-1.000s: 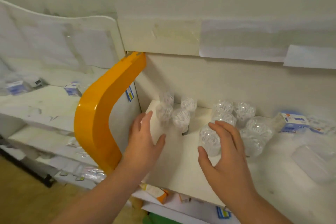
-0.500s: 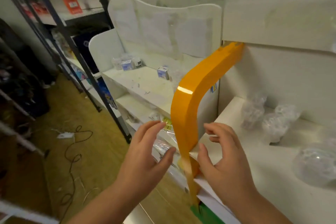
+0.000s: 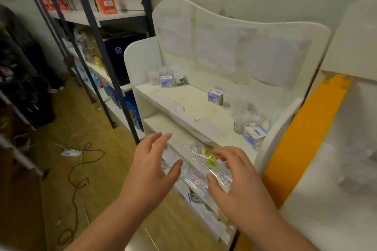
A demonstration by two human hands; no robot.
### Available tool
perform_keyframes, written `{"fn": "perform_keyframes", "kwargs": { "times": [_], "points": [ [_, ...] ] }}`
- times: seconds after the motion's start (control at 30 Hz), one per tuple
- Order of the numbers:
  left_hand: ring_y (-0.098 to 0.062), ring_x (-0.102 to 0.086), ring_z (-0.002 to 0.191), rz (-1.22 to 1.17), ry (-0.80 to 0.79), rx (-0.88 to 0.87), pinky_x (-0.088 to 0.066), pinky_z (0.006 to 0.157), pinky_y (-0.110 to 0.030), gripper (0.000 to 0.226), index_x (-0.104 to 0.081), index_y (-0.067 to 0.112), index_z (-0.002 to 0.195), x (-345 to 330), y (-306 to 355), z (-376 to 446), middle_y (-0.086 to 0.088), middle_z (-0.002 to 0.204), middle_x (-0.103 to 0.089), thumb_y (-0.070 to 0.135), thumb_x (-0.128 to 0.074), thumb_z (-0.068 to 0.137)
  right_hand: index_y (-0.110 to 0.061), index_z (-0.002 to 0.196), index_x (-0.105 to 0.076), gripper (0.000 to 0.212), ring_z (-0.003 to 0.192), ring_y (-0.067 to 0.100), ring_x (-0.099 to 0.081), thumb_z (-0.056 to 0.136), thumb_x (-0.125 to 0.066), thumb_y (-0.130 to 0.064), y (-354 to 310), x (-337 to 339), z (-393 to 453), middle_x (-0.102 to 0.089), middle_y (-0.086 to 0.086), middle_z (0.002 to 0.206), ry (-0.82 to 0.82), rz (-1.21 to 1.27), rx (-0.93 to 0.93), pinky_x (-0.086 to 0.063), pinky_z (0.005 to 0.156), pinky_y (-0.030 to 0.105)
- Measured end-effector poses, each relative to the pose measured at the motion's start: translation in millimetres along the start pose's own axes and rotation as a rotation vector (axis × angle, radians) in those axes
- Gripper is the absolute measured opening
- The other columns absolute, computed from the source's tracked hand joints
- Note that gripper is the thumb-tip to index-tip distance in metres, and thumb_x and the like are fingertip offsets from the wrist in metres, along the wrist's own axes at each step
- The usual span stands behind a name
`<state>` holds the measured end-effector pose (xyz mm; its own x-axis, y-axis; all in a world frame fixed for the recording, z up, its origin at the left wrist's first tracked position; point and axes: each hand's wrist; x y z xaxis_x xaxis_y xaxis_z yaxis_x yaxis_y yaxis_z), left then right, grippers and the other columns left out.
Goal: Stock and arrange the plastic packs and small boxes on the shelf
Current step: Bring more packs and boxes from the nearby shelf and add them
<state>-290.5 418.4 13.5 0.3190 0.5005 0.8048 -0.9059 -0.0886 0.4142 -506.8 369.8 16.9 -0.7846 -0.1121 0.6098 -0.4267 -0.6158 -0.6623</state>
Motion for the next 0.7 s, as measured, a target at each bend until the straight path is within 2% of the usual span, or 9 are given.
{"fn": "perform_keyframes", "kwargs": {
  "times": [0.1, 0.23, 0.5, 0.7],
  "points": [
    [-0.002, -0.02, 0.138, -0.004, -0.013, -0.008, -0.028, 0.106, -0.023, 0.069, -0.029, 0.039, 0.147, 7, -44, 30, 0.017, 0.147, -0.027, 0.057, -0.058, 0.086, -0.042, 0.123, -0.048, 0.038, 0.116, -0.004, -0.047, 0.087, -0.061, -0.039, -9, -33, 37, -0.042, -0.028, 0.12, -0.001, -0.031, -0.051, -0.042, 0.093, 0.018],
    [-0.011, -0.02, 0.14, 0.007, -0.049, -0.041, -0.028, 0.111, -0.03, 0.07, -0.03, 0.033, 0.148, 21, -98, 78, 0.01, 0.149, -0.029, 0.057, -0.054, 0.088, -0.047, 0.119, -0.045, 0.036, 0.117, -0.007, -0.045, 0.085, -0.057, -0.043, -19, -75, 91, -0.041, -0.031, 0.12, 0.019, -0.093, -0.081, -0.037, 0.091, 0.013],
    [-0.011, -0.021, 0.139, -0.024, -0.057, -0.051, -0.03, 0.11, -0.032, 0.066, -0.03, 0.034, 0.147, 31, -162, 138, 0.009, 0.148, -0.029, 0.054, -0.055, 0.088, -0.061, 0.112, -0.039, 0.039, 0.116, -0.012, -0.044, 0.083, -0.059, -0.044, -22, -129, 156, -0.04, -0.039, 0.12, 0.019, -0.083, -0.174, -0.04, 0.092, 0.018],
    [-0.012, -0.016, 0.143, -0.05, -0.053, 0.002, -0.031, 0.111, -0.035, 0.069, -0.028, 0.036, 0.147, 15, -196, 172, 0.009, 0.152, -0.024, 0.052, -0.06, 0.088, -0.057, 0.116, -0.04, 0.04, 0.115, -0.014, -0.043, 0.084, -0.059, -0.042, -10, -156, 202, -0.04, -0.04, 0.119, 0.029, -0.054, -0.191, -0.037, 0.09, 0.013]
  ]
}}
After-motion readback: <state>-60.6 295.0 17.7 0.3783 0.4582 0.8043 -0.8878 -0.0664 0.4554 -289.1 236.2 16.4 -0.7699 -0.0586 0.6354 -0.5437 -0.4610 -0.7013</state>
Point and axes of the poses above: each hand's wrist, its own z-axis towards the middle knuckle, its own x-axis out of the back of the hand, y = z × x
